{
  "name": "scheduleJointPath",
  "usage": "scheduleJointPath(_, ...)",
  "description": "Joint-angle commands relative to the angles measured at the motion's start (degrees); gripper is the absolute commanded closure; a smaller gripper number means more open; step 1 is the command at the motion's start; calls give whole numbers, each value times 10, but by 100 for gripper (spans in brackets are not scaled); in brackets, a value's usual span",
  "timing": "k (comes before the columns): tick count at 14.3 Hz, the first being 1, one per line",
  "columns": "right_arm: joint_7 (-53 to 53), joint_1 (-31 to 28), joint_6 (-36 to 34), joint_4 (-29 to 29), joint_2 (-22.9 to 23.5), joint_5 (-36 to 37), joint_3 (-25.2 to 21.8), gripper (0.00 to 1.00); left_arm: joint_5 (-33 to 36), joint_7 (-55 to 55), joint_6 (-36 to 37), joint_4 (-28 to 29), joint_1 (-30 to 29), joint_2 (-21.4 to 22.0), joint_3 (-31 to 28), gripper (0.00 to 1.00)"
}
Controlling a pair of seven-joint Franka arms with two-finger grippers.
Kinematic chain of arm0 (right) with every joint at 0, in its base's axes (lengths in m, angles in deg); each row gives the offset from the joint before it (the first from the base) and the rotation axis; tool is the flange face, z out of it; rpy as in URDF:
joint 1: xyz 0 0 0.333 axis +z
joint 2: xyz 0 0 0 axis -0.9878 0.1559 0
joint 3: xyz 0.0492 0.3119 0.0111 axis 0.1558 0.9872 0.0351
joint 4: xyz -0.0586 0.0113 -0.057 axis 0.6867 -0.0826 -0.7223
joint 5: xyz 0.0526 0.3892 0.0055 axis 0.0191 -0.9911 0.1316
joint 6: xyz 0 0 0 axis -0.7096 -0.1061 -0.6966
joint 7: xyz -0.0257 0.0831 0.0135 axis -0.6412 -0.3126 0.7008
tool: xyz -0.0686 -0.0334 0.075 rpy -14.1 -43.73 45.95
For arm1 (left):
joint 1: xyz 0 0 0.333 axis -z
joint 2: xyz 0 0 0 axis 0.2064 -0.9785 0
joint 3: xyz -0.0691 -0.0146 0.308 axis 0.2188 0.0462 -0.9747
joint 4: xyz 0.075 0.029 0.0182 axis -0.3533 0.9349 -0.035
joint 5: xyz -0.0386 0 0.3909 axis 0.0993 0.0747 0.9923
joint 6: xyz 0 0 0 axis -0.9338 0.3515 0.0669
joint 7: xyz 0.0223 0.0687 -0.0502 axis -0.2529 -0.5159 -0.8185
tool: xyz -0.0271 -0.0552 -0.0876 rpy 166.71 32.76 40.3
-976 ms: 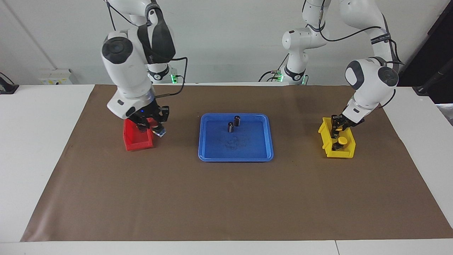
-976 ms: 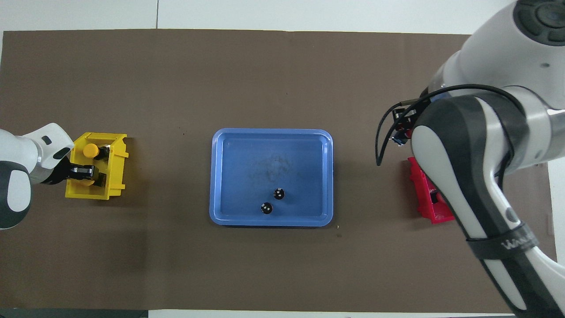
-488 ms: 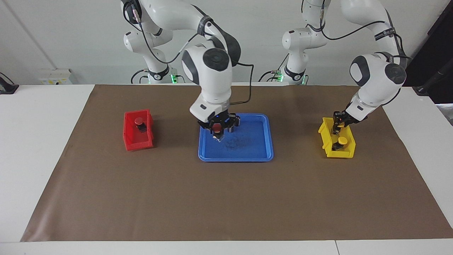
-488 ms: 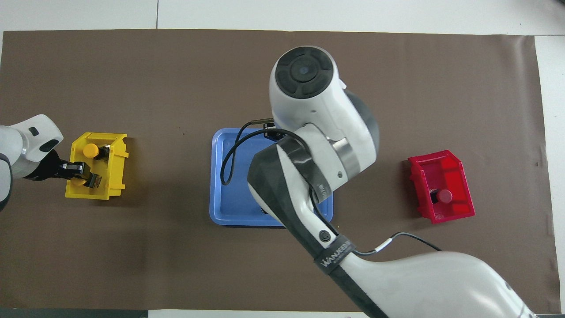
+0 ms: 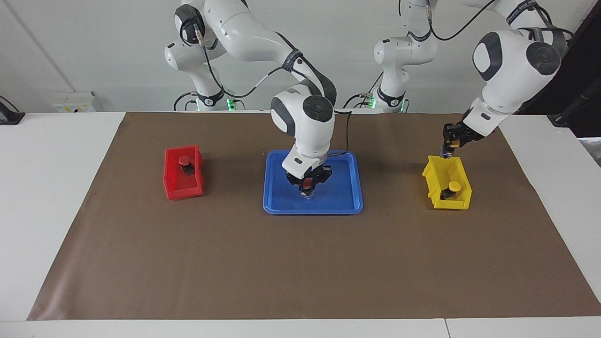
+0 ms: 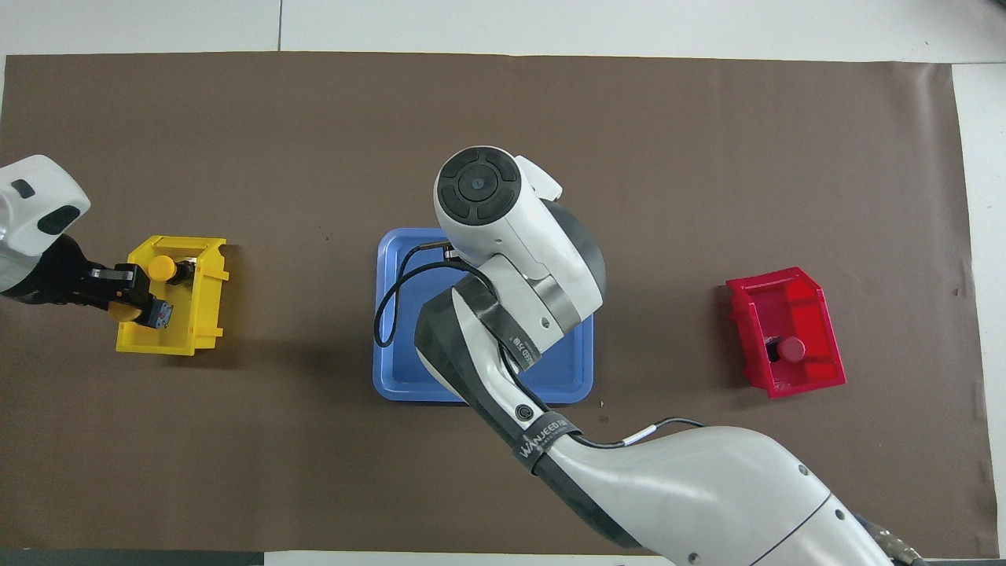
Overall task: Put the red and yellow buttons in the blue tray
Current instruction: 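Carry the red button into the blue tray with the right gripper and release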
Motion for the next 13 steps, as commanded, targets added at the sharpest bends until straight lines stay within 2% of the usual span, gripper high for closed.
scheduleJointPath(1,3,2,32,-63,-33,9,0,96,1,-50,-1,1,37,-6,-4,98)
scheduleJointPath(3,3,2,32,-77,-39,8,0,90,-2,-91,-25,14,55,-11,-3,99)
scheduleJointPath(4,3,2,32,-78,-40,8,0,71,-4,-127,-43,18,76,-14,-3,99)
scheduleJointPath(5,3,2,32,-78,-40,9,0,26,-13,-161,-63,18,92,-22,-3,99)
scheduleJointPath(6,0,2,33,-71,-39,9,0,0,-35,-187,-80,17,107,-32,-3,99)
scheduleJointPath(9,-5,-21,-5,-6,-47,15,-10,0,-68,-241,-124,10,152,-49,-3,99)
scheduleJointPath(11,-32,-95,-9,-31,-110,15,-9,0,-92,-274,-171,10,184,-59,-3,99)
scheduleJointPath(13,-74,-136,-11,-81,-155,14,-10,0,-93,-331,-212,8,218,-83,-3,99)
